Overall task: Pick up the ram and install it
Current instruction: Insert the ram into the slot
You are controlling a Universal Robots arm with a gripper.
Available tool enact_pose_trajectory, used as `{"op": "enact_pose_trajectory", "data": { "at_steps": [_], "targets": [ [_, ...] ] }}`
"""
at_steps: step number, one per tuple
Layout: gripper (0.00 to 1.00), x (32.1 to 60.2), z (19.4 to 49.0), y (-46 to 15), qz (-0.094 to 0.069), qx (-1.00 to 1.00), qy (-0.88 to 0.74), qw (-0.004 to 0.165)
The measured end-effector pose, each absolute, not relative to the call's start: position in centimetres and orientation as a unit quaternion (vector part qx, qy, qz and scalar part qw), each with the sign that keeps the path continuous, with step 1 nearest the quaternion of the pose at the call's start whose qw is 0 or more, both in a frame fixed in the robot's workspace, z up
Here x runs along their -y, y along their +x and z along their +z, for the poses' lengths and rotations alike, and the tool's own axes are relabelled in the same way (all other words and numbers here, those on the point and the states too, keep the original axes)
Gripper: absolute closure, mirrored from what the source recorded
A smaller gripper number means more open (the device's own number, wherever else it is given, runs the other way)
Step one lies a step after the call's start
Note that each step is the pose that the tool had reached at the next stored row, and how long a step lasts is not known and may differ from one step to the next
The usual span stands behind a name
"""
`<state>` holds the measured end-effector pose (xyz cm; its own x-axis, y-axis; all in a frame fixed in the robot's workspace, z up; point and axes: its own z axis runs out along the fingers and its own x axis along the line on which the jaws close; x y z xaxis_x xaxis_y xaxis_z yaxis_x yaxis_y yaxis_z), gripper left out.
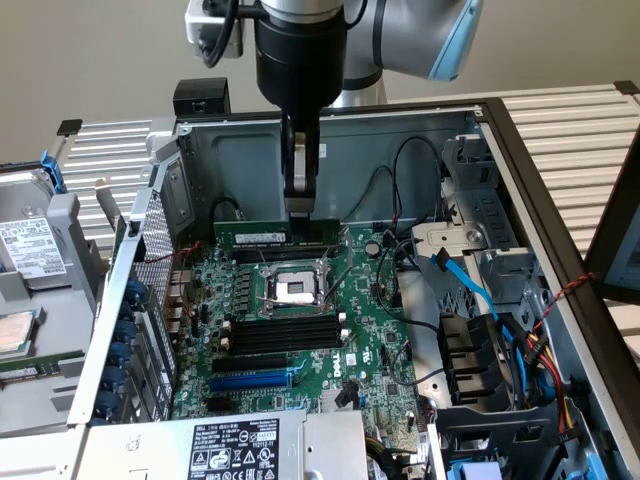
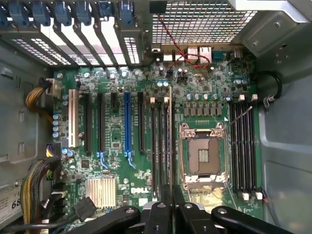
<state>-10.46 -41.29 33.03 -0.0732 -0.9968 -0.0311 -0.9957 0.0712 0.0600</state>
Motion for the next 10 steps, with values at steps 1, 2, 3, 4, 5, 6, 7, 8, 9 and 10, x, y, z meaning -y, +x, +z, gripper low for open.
{"op": "enact_pose_trajectory", "data": {
  "at_steps": [1,2,3,4,5,6,7,8,9,10],
  "targets": [
    [0.87,41.3,32.9,-10.5,-0.032,0.732,0.681,0.009],
    [0.87,41.2,32.7,-10.5,-0.032,0.732,0.681,0.009],
    [0.87,41.2,32.5,-10.5,-0.032,0.732,0.681,0.009],
    [0.87,41.2,32.4,-10.5,-0.032,0.732,0.681,0.009],
    [0.87,41.2,32.2,-10.4,-0.032,0.732,0.681,0.009],
    [0.87,41.2,32.0,-10.4,-0.032,0.732,0.681,0.009],
    [0.87,41.1,31.8,-10.4,-0.032,0.732,0.681,0.009],
    [0.87,41.1,31.7,-10.4,-0.032,0.732,0.681,0.008],
    [0.87,41.1,31.5,-10.4,-0.032,0.732,0.681,0.008],
    [0.87,41.1,31.4,-10.4,-0.032,0.732,0.680,0.008]
  ]
}}
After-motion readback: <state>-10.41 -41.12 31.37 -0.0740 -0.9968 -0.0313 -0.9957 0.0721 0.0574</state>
